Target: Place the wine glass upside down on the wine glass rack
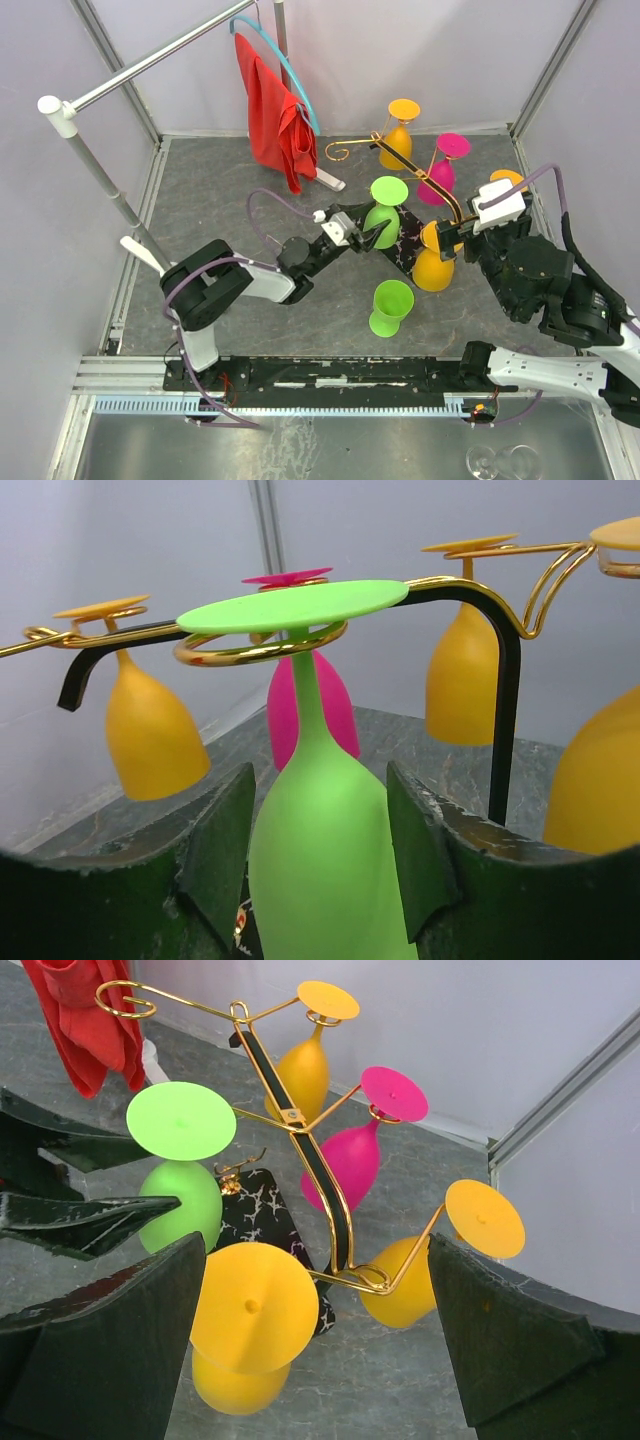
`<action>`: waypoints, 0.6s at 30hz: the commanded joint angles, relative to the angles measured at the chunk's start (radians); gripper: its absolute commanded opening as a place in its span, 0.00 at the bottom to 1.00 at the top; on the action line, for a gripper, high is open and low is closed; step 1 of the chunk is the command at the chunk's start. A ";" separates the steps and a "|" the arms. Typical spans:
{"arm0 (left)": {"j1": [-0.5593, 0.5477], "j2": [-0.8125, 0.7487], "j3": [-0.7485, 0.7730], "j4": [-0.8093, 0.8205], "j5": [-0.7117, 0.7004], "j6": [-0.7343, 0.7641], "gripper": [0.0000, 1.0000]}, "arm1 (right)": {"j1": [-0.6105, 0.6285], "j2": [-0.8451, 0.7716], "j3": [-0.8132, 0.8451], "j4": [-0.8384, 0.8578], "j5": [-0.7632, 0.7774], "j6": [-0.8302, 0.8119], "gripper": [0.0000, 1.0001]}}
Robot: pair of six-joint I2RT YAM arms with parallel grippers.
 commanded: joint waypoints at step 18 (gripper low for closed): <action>-0.003 -0.691 -0.111 -0.849 -0.358 -0.075 0.66 | 0.005 0.261 0.211 -0.349 -0.208 0.248 0.86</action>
